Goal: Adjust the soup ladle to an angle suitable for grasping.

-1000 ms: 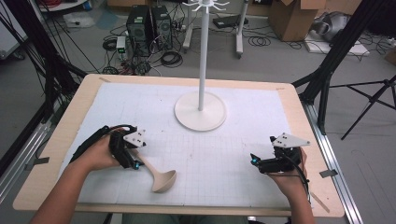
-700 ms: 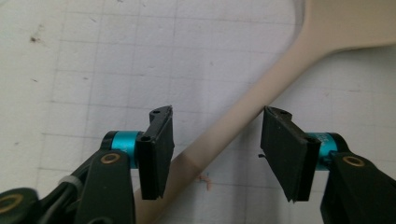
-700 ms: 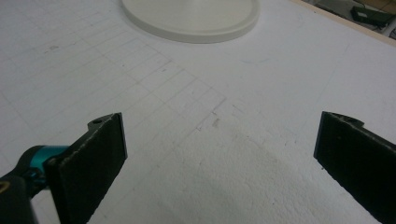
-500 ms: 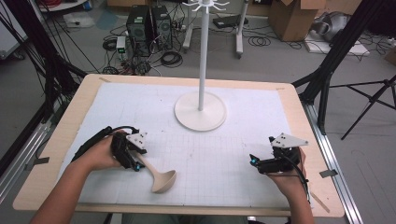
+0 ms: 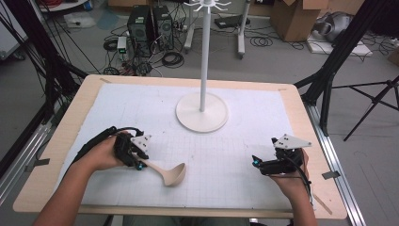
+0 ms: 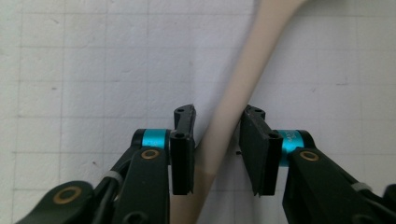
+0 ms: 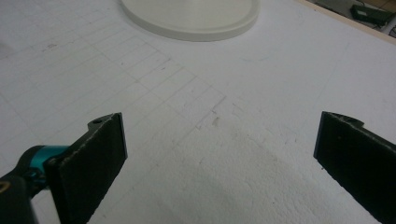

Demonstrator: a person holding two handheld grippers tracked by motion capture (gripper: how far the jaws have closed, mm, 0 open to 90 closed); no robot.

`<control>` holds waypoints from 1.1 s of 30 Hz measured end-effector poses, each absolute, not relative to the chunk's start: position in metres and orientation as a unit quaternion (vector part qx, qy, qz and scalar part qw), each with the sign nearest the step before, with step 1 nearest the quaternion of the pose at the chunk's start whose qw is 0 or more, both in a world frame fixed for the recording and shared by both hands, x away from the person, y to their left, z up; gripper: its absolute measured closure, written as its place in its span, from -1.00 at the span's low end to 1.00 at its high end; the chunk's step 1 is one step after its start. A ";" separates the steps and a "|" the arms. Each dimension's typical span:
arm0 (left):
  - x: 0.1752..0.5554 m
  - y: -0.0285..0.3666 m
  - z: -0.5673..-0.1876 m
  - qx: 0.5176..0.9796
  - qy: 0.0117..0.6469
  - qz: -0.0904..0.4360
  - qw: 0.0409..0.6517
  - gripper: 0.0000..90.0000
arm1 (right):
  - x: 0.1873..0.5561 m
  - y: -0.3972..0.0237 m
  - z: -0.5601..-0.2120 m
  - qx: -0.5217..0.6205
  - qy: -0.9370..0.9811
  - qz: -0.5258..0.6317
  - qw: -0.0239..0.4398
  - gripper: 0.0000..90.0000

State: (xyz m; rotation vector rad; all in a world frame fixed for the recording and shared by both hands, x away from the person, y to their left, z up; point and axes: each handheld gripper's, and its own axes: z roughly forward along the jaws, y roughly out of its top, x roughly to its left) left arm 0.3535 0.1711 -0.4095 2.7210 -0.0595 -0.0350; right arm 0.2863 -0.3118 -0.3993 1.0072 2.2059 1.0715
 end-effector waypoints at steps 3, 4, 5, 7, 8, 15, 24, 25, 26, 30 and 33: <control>0.352 0.167 -0.409 0.977 -0.022 -0.024 0.208 0.71 | 0.286 -0.311 -0.399 0.368 0.808 0.390 0.243 -0.97; 0.353 0.165 -0.409 0.977 -0.004 -0.037 0.212 0.73 | 0.286 -0.311 -0.399 0.369 0.808 0.390 0.243 -0.97; 0.353 0.165 -0.409 0.977 -0.004 -0.037 0.212 0.73 | 0.286 -0.311 -0.399 0.368 0.808 0.390 0.243 -0.97; 0.353 0.165 -0.409 0.977 -0.007 -0.035 0.209 0.73 | 0.286 -0.311 -0.399 0.369 0.808 0.391 0.244 -0.97; 0.353 0.165 -0.409 0.977 -0.004 -0.037 0.210 0.73 | 0.286 -0.311 -0.399 0.369 0.808 0.391 0.244 -0.97; 0.352 0.162 -0.408 0.977 -0.007 -0.029 0.210 0.73 | 0.286 -0.311 -0.400 0.367 0.808 0.390 0.245 -0.97; 0.354 0.146 -0.406 0.976 -0.011 -0.024 0.217 0.73 | 0.286 -0.312 -0.399 0.369 0.807 0.391 0.243 -0.97; 0.355 0.139 -0.405 0.976 -0.013 -0.023 0.214 0.73 | 0.286 -0.312 -0.399 0.367 0.807 0.392 0.245 -0.97; 0.355 0.139 -0.405 0.976 -0.013 -0.023 0.214 0.73 | 0.286 -0.312 -0.399 0.367 0.807 0.392 0.245 -0.97; 0.357 0.122 -0.404 0.976 -0.020 -0.023 0.214 0.73 | 0.286 -0.314 -0.398 0.368 0.806 0.394 0.245 -0.97; 0.360 0.102 -0.404 0.976 -0.025 -0.024 0.215 0.73 | 0.285 -0.314 -0.398 0.369 0.804 0.397 0.244 -0.97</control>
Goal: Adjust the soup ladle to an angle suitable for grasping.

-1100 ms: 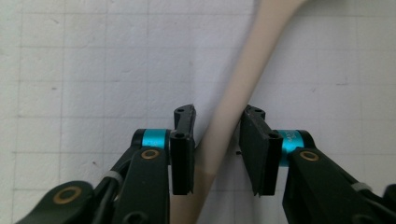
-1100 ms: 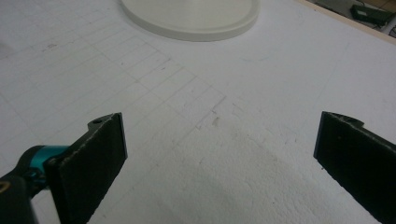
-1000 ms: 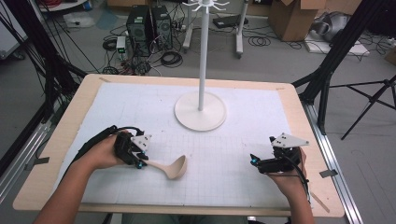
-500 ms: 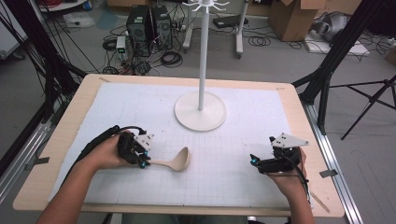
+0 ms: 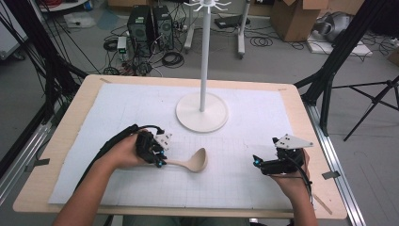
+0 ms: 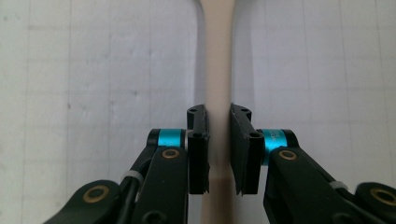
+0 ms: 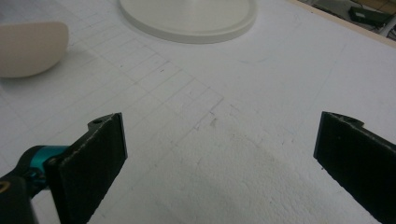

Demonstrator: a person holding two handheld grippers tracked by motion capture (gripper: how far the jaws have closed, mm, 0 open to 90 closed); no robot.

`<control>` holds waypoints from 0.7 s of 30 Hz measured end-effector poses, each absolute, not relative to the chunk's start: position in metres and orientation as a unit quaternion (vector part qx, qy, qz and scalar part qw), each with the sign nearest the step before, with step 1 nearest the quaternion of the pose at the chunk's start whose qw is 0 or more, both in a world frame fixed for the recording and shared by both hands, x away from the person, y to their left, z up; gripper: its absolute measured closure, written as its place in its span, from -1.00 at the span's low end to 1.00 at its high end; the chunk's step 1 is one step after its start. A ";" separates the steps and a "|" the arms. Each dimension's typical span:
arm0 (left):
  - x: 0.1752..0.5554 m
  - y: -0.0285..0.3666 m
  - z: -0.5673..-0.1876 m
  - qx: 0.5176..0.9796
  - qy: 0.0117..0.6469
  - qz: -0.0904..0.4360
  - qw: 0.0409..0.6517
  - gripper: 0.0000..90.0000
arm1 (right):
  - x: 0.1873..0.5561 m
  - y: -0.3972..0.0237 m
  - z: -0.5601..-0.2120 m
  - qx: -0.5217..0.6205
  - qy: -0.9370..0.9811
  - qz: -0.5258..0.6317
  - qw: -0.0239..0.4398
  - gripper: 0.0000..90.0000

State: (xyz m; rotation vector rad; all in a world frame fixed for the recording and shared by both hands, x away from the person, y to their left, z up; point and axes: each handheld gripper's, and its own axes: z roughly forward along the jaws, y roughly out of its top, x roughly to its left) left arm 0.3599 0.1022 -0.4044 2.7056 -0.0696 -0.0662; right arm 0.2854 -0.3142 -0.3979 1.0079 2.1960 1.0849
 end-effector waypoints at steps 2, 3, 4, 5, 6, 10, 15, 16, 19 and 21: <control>0.360 0.098 -0.405 0.976 -0.026 -0.026 0.215 0.73 | 0.285 -0.315 -0.397 0.370 0.803 0.396 0.245 -0.97; 0.361 0.094 -0.405 0.975 -0.028 -0.025 0.217 0.73 | 0.285 -0.315 -0.397 0.370 0.803 0.396 0.245 -0.97; 0.362 0.086 -0.406 0.975 -0.028 -0.029 0.217 0.73 | 0.285 -0.316 -0.396 0.368 0.803 0.399 0.247 -0.97; 0.362 0.086 -0.406 0.975 -0.028 -0.029 0.217 0.73 | 0.285 -0.316 -0.396 0.368 0.803 0.399 0.247 -0.97; 0.362 0.083 -0.406 0.975 -0.029 -0.028 0.218 0.73 | 0.285 -0.316 -0.396 0.369 0.803 0.399 0.246 -0.97; 0.363 0.069 -0.406 0.975 -0.031 -0.029 0.219 0.73 | 0.284 -0.317 -0.396 0.369 0.801 0.400 0.247 -0.97; 0.362 0.049 -0.406 0.973 -0.043 -0.029 0.223 0.73 | 0.284 -0.318 -0.395 0.371 0.800 0.402 0.247 -0.97; 0.362 0.046 -0.406 0.972 -0.041 -0.030 0.229 0.73 | 0.284 -0.319 -0.395 0.370 0.800 0.401 0.249 -0.97; 0.363 0.035 -0.408 0.971 -0.041 -0.030 0.232 0.73 | 0.283 -0.321 -0.393 0.371 0.798 0.403 0.250 -0.97; 0.363 0.028 -0.409 0.970 -0.039 -0.034 0.237 0.73 | 0.282 -0.323 -0.392 0.374 0.796 0.405 0.250 -0.97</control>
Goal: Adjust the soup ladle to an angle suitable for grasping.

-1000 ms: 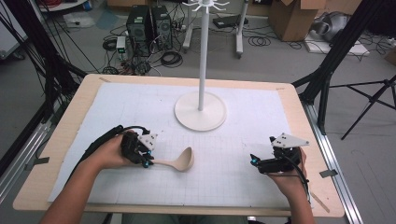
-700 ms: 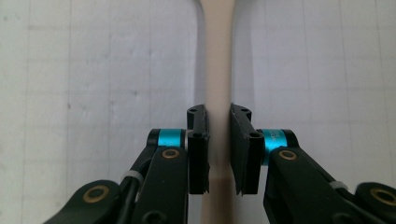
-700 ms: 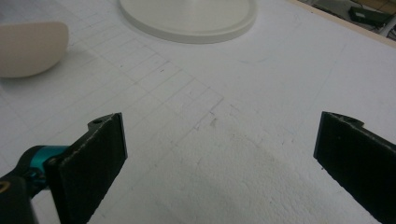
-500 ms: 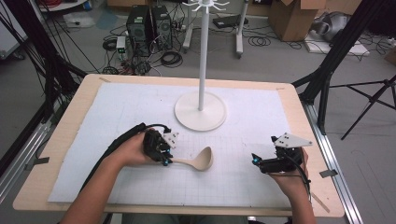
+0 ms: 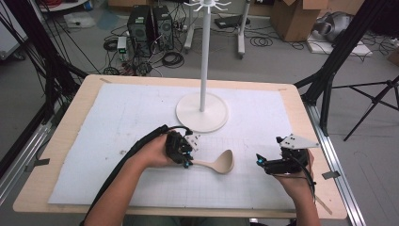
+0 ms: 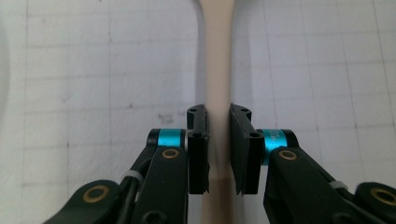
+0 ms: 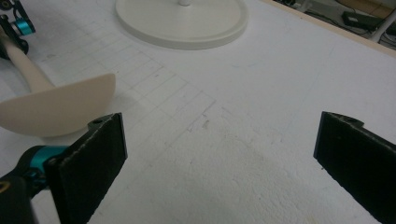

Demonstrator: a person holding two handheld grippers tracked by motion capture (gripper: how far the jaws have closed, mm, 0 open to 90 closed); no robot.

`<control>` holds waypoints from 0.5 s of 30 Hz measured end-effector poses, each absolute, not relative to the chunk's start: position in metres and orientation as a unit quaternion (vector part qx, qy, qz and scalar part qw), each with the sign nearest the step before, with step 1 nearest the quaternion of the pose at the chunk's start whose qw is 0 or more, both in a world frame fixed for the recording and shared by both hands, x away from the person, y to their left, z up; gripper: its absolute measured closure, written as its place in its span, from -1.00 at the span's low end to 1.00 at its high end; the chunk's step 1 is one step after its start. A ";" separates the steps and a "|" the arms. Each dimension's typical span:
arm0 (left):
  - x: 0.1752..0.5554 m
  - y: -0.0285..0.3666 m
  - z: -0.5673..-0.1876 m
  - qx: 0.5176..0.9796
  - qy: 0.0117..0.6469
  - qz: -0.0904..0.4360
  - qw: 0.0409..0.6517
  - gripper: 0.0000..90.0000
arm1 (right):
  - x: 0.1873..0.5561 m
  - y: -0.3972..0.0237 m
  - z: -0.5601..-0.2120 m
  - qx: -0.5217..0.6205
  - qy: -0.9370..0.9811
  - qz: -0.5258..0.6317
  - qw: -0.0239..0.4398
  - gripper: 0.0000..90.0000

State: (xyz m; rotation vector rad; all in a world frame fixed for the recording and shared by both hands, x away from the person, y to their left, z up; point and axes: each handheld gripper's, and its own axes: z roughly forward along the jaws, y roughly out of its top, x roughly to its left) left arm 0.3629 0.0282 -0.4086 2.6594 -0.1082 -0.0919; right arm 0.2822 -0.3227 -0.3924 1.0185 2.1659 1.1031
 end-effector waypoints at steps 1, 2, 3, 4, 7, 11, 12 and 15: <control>0.362 0.022 -0.409 0.970 -0.041 -0.034 0.239 0.73 | 0.283 -0.323 -0.393 0.373 0.796 0.405 0.252 -0.97; 0.362 0.022 -0.409 0.970 -0.041 -0.034 0.239 0.73 | 0.283 -0.323 -0.393 0.373 0.796 0.405 0.252 -0.97; 0.362 0.019 -0.409 0.969 -0.040 -0.036 0.239 0.73 | 0.283 -0.323 -0.393 0.373 0.796 0.405 0.253 -0.97; 0.362 0.016 -0.410 0.969 -0.042 -0.037 0.241 0.73 | 0.283 -0.323 -0.393 0.373 0.795 0.406 0.253 -0.97; 0.361 0.007 -0.411 0.969 -0.047 -0.037 0.240 0.73 | 0.282 -0.324 -0.392 0.373 0.795 0.406 0.253 -0.97; 0.361 -0.002 -0.412 0.970 -0.049 -0.037 0.237 0.73 | 0.282 -0.324 -0.391 0.373 0.794 0.406 0.254 -0.97; 0.360 -0.003 -0.412 0.969 -0.047 -0.039 0.240 0.73 | 0.282 -0.324 -0.391 0.372 0.796 0.406 0.253 -0.97; 0.360 -0.003 -0.413 0.968 -0.044 -0.042 0.242 0.72 | 0.282 -0.323 -0.391 0.371 0.796 0.405 0.254 -0.97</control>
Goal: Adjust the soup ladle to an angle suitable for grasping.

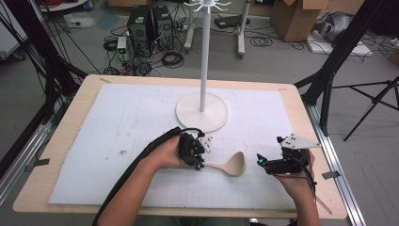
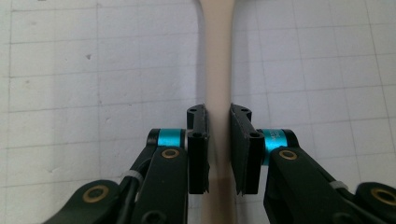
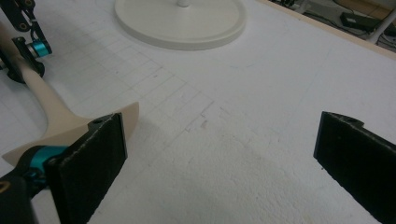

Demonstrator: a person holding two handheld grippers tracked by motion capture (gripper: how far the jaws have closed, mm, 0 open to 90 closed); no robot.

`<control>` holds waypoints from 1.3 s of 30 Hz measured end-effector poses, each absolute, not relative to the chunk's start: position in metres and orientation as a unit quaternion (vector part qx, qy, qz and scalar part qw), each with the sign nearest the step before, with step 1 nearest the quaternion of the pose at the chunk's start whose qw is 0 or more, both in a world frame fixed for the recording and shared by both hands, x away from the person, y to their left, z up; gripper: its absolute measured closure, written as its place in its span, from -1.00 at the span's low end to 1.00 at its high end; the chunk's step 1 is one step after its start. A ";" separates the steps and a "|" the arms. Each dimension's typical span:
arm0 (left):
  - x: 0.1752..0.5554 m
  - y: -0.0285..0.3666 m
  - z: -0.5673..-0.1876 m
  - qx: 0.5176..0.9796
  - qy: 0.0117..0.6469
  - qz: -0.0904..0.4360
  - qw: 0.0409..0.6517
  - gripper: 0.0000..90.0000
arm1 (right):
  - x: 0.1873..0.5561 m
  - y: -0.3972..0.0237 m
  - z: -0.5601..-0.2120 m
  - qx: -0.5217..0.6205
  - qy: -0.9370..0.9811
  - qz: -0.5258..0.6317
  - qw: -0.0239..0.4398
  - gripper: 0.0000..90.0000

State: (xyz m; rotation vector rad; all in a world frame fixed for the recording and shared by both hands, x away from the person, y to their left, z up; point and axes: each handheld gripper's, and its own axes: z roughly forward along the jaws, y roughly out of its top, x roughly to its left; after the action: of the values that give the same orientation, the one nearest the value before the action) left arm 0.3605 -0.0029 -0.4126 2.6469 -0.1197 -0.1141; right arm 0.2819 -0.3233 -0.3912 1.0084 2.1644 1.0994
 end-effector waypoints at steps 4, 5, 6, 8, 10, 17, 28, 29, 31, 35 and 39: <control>0.359 -0.002 -0.412 0.967 -0.044 -0.047 0.248 0.63 | 0.282 -0.323 -0.391 0.372 0.796 0.404 0.253 -0.97; 0.359 -0.002 -0.411 0.966 -0.042 -0.048 0.251 0.42 | 0.282 -0.324 -0.391 0.372 0.796 0.404 0.254 -0.97; 0.359 -0.002 -0.410 0.966 -0.042 -0.050 0.249 0.42 | 0.282 -0.323 -0.391 0.373 0.796 0.404 0.254 -0.97; 0.359 0.001 -0.407 0.967 -0.041 -0.047 0.249 0.29 | 0.281 -0.323 -0.391 0.373 0.796 0.404 0.254 -0.97; 0.359 0.007 -0.402 0.966 -0.033 -0.041 0.255 0.21 | 0.282 -0.324 -0.391 0.373 0.796 0.404 0.254 -0.97; 0.356 0.034 -0.371 0.954 -0.007 -0.006 0.300 0.17 | 0.282 -0.323 -0.391 0.372 0.797 0.403 0.254 -0.97; 0.350 0.095 -0.339 0.929 0.042 0.039 0.366 -0.06 | 0.282 -0.321 -0.391 0.371 0.797 0.403 0.252 -0.97; 0.350 0.101 -0.337 0.926 0.049 0.047 0.372 -0.08 | 0.282 -0.321 -0.391 0.371 0.798 0.402 0.253 -0.97; 0.349 0.114 -0.334 0.919 0.064 0.058 0.385 -0.18 | 0.282 -0.321 -0.391 0.373 0.797 0.402 0.253 -0.97; 0.346 0.137 -0.332 0.906 0.089 0.070 0.408 -0.27 | 0.282 -0.321 -0.392 0.373 0.798 0.401 0.252 -0.97; 0.343 0.154 -0.333 0.900 0.101 0.080 0.417 -0.38 | 0.282 -0.319 -0.393 0.372 0.800 0.398 0.251 -0.97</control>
State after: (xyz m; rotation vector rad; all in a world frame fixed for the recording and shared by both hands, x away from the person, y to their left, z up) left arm 0.3426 0.1535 -0.3333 2.2575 0.2540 0.2002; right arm 0.2825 -0.3195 -0.3927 1.0129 2.1763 1.0840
